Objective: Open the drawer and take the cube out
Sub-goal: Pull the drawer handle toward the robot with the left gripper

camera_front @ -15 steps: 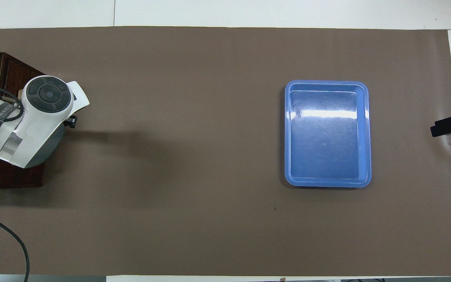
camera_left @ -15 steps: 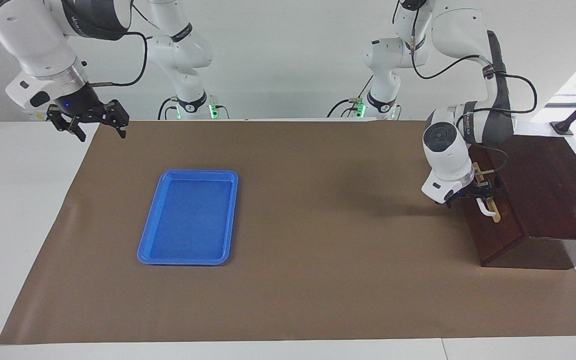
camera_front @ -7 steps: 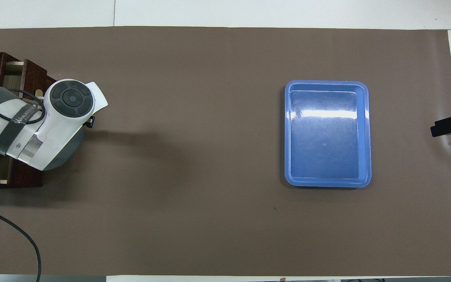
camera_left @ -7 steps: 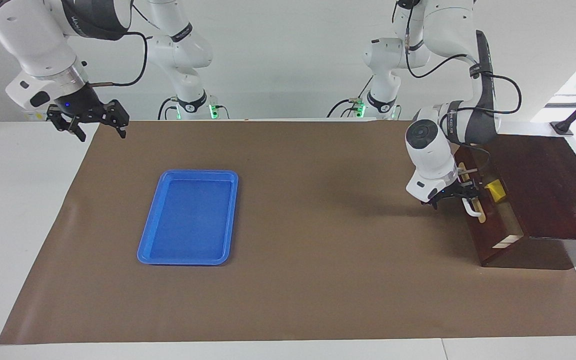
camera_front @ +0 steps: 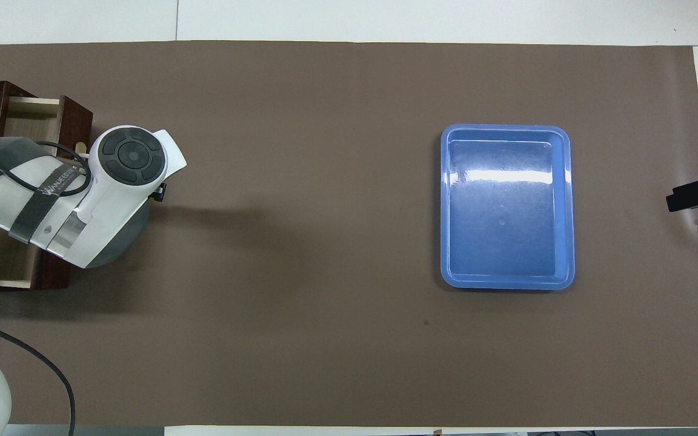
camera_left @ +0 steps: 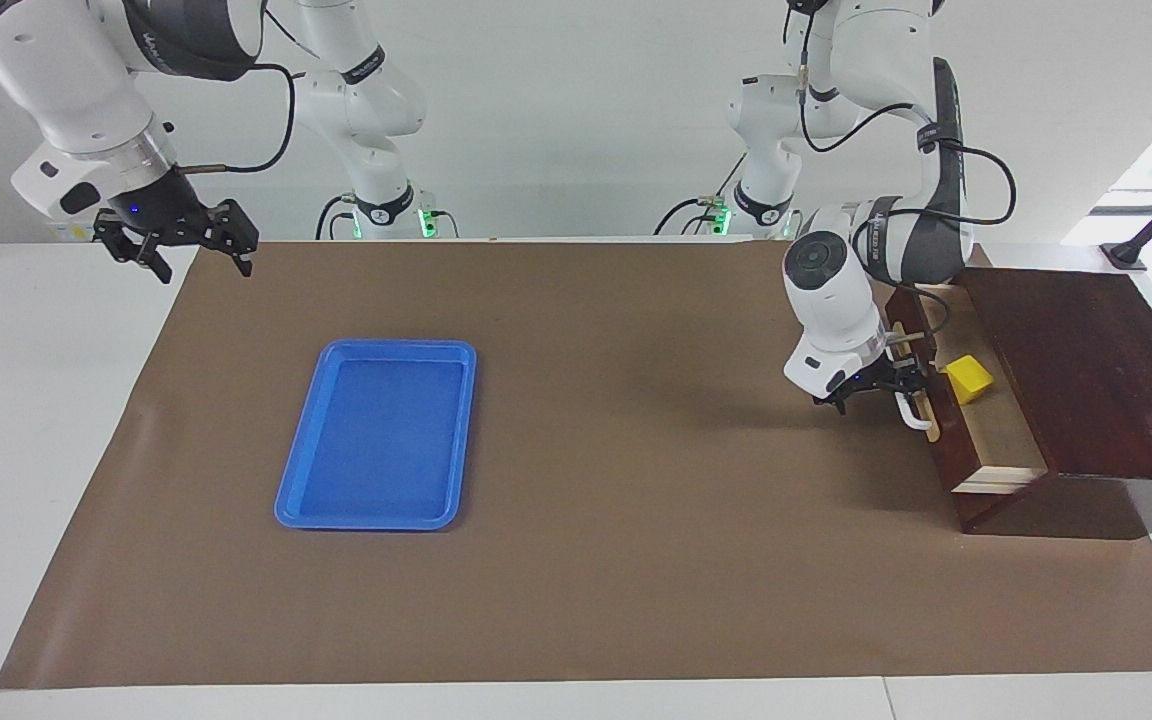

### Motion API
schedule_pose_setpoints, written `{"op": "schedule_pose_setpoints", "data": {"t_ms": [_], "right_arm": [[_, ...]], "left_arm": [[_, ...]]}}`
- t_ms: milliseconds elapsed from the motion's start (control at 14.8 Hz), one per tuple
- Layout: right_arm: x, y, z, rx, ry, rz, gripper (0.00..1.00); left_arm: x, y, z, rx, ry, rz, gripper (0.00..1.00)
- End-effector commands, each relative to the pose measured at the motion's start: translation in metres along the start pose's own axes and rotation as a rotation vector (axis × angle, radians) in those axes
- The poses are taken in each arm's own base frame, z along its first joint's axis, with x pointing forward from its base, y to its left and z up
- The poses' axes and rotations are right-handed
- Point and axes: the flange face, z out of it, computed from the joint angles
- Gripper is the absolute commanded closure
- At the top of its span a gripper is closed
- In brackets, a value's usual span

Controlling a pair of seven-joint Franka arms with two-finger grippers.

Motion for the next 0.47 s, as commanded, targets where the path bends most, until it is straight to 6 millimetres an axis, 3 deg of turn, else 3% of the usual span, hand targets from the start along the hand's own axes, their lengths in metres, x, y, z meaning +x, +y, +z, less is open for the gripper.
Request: {"op": "schedule_pose_setpoints", "data": {"t_ms": [0, 404], "right_arm": [[-0.005, -0.001, 0.001, 0.016, -0.003, -0.010, 0.00], [-0.005, -0.001, 0.001, 0.016, -0.002, -0.010, 0.00]], "left_arm": [[-0.006, 0.027, -0.019, -0.024, -0.003, 0.006, 0.00], [-0.007, 0.045, -0.033, -0.042, -0.008, 0.009, 0.00]]}}
